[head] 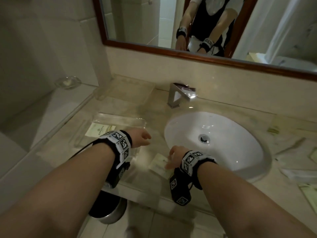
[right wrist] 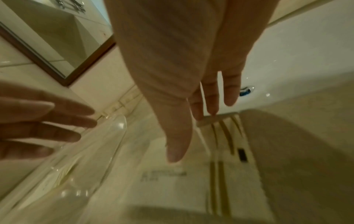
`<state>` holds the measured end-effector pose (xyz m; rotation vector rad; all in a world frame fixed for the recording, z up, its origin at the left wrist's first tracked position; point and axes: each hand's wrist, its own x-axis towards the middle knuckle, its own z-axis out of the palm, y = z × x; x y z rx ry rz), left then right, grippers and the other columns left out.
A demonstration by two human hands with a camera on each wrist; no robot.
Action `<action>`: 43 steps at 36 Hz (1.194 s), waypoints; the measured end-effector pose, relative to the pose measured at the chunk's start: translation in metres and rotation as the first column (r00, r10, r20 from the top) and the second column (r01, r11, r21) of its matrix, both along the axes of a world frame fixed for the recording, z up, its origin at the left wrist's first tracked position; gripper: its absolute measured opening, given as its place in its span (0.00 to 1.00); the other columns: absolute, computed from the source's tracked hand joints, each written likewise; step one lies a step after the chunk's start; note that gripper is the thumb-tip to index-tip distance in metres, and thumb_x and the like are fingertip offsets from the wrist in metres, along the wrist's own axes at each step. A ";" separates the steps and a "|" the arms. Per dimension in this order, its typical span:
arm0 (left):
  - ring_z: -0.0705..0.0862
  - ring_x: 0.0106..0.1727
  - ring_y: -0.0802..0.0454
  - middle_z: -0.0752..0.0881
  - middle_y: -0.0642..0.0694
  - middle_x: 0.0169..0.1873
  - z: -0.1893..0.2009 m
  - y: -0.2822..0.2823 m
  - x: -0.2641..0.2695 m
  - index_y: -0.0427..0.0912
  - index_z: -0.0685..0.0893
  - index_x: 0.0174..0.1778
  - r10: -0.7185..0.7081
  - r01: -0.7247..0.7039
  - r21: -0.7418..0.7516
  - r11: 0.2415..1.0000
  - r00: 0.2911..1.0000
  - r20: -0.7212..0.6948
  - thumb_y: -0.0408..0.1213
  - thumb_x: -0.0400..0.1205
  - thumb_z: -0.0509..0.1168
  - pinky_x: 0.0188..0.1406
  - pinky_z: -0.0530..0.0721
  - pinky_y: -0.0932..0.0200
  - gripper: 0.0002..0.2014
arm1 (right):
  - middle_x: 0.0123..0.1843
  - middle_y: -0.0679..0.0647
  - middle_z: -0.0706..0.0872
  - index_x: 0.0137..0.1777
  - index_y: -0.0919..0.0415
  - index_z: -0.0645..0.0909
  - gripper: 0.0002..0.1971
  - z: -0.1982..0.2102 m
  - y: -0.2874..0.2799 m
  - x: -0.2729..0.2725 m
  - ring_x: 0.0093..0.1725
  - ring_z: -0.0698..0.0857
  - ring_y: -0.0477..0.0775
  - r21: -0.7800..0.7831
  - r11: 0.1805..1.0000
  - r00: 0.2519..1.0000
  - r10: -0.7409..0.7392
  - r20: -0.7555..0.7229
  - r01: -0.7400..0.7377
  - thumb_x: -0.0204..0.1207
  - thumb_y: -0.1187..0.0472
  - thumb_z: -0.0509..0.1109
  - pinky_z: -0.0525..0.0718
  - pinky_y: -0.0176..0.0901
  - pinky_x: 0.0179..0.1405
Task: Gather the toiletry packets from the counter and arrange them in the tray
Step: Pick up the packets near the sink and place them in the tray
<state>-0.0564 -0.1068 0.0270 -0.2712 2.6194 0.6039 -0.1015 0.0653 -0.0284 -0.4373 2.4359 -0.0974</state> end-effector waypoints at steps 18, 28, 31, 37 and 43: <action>0.79 0.51 0.53 0.80 0.48 0.49 -0.015 0.021 0.015 0.46 0.77 0.69 0.177 -0.167 0.092 0.982 0.978 -0.107 0.42 0.79 0.68 0.50 0.75 0.62 0.22 | 0.57 0.58 0.83 0.64 0.61 0.78 0.17 0.034 -0.003 -0.009 0.54 0.80 0.55 -0.408 0.912 0.999 0.029 -0.033 -0.041 0.77 0.59 0.69 0.76 0.41 0.52; 0.81 0.43 0.46 0.85 0.40 0.45 0.014 -0.038 0.025 0.38 0.81 0.61 0.323 -0.280 0.210 0.937 0.923 -0.208 0.33 0.78 0.69 0.46 0.80 0.58 0.15 | 0.56 0.60 0.88 0.62 0.62 0.81 0.16 0.058 -0.038 -0.010 0.44 0.83 0.50 -0.543 0.839 0.999 -0.030 0.032 0.043 0.80 0.55 0.66 0.84 0.42 0.47; 0.81 0.36 0.50 0.82 0.46 0.36 0.015 -0.067 0.029 0.38 0.80 0.57 0.381 -0.332 0.245 0.911 0.904 -0.193 0.31 0.78 0.69 0.39 0.83 0.58 0.12 | 0.48 0.57 0.87 0.62 0.62 0.82 0.13 0.056 -0.063 -0.008 0.32 0.80 0.42 -0.599 0.797 0.995 -0.029 0.091 0.078 0.80 0.58 0.66 0.78 0.29 0.31; 0.81 0.47 0.49 0.80 0.46 0.46 0.014 -0.129 0.025 0.43 0.78 0.66 0.368 -0.333 0.173 0.927 0.895 -0.252 0.32 0.77 0.70 0.57 0.82 0.52 0.21 | 0.39 0.55 0.85 0.56 0.68 0.84 0.11 0.045 -0.129 -0.006 0.40 0.83 0.53 -0.600 0.751 0.956 -0.147 0.254 0.275 0.79 0.62 0.69 0.87 0.48 0.49; 0.79 0.61 0.47 0.66 0.45 0.74 0.005 -0.170 0.011 0.49 0.69 0.75 0.109 -0.123 -0.084 0.989 0.983 -0.149 0.36 0.74 0.73 0.63 0.77 0.57 0.34 | 0.31 0.49 0.80 0.31 0.50 0.76 0.13 0.020 -0.180 -0.011 0.32 0.79 0.49 -0.545 0.758 0.927 -0.219 0.305 0.358 0.78 0.58 0.70 0.80 0.45 0.42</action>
